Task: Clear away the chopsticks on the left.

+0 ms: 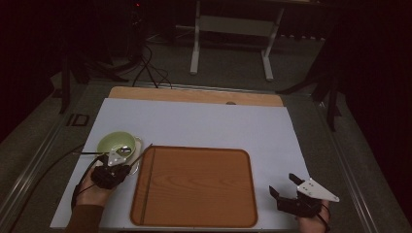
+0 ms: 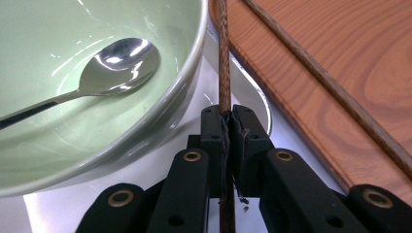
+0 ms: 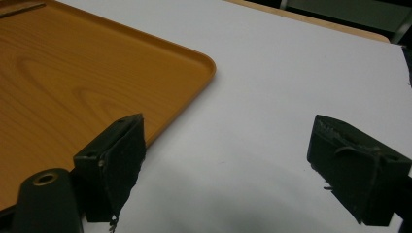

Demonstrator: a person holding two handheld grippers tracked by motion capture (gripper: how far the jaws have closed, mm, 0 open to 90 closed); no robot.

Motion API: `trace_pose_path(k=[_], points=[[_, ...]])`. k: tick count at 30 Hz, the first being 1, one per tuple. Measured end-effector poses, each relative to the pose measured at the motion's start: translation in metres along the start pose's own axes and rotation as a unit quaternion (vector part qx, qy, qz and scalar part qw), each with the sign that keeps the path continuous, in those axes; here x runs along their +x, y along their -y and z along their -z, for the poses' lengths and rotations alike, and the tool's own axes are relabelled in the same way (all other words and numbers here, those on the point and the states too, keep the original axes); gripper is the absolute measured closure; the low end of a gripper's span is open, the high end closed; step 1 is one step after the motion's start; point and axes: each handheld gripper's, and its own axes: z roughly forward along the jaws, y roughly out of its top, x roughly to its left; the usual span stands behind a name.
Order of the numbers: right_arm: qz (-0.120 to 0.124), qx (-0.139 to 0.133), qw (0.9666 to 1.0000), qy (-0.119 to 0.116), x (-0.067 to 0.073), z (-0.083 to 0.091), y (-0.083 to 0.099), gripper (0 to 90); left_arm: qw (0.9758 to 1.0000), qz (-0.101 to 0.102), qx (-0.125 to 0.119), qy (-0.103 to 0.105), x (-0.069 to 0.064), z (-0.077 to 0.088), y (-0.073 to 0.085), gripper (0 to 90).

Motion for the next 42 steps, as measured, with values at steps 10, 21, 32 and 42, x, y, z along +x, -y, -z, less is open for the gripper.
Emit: trace_pose_path(k=[10, 21, 32, 42], points=[[0.001, 0.0, 1.0, 0.0, 0.0, 0.0, 0.0, 13.8, 0.9997, 0.015, -0.017, 0.011, -0.004, 0.007, -0.004, 85.1], [0.002, 0.0, 1.0, 0.0, 0.0, 0.0, 0.0, 13.8, 0.9989, 0.032, -0.028, 0.021, -0.01, 0.01, -0.01, 85.0], [0.001, 0.0, 1.0, 0.0, 0.0, 0.0, 0.0, 13.8, 0.9966, 0.065, -0.033, 0.038, -0.017, 0.008, -0.015, 85.0], [0.007, 0.003, 1.0, 0.001, 0.002, -0.001, -0.001, 13.8, 0.9931, 0.085, -0.049, 0.064, -0.03, 0.004, -0.023, 84.9]])
